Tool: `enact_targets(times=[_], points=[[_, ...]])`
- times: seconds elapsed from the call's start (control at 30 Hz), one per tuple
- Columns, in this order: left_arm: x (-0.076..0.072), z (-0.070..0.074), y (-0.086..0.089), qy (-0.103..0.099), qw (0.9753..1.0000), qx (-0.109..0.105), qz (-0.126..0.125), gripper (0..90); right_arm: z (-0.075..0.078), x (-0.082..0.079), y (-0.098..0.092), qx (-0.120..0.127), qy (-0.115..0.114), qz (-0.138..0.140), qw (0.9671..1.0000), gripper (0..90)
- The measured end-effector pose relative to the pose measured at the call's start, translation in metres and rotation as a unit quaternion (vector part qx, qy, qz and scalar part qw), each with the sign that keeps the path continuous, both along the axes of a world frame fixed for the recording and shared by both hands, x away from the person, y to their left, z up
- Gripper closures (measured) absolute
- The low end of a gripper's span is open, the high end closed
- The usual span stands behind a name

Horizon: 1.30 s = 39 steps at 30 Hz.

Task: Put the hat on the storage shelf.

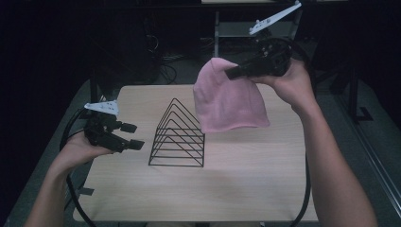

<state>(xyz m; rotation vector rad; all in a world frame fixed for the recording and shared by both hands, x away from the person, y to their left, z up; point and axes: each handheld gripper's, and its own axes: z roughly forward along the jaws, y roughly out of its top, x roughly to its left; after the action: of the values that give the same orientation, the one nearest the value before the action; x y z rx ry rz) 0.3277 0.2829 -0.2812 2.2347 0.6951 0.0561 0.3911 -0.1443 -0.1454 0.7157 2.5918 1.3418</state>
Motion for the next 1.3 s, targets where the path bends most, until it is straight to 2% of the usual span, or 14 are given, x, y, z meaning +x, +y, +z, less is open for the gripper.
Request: enact_targets(times=[0.23,0.4,0.57,1.0,1.17,1.3], points=[[0.003,0.008,-0.008,-0.003,0.9999,0.009,-0.009,23.5,0.012,-0.003,0.012,0.000,-0.008,0.009,0.9999,77.5],[0.004,0.015,-0.013,-0.005,0.9999,0.006,-0.011,23.5,0.020,-0.005,0.021,0.002,-0.013,0.018,0.9997,77.5],[0.006,0.022,-0.016,-0.007,0.9997,0.009,-0.021,24.1,0.029,-0.006,0.038,0.006,-0.018,0.032,0.9993,77.5],[0.011,0.033,-0.017,-0.015,0.9996,0.007,-0.021,26.0,0.035,-0.003,0.077,0.005,-0.026,0.070,0.9972,77.4],[0.012,0.033,-0.017,-0.012,0.9997,-0.001,-0.021,26.2,0.034,0.000,0.089,0.002,-0.026,0.082,0.9963,77.4],[0.013,0.032,-0.016,-0.011,0.9993,-0.010,-0.033,26.8,0.034,0.001,0.101,0.002,-0.028,0.093,0.9953,77.4]])
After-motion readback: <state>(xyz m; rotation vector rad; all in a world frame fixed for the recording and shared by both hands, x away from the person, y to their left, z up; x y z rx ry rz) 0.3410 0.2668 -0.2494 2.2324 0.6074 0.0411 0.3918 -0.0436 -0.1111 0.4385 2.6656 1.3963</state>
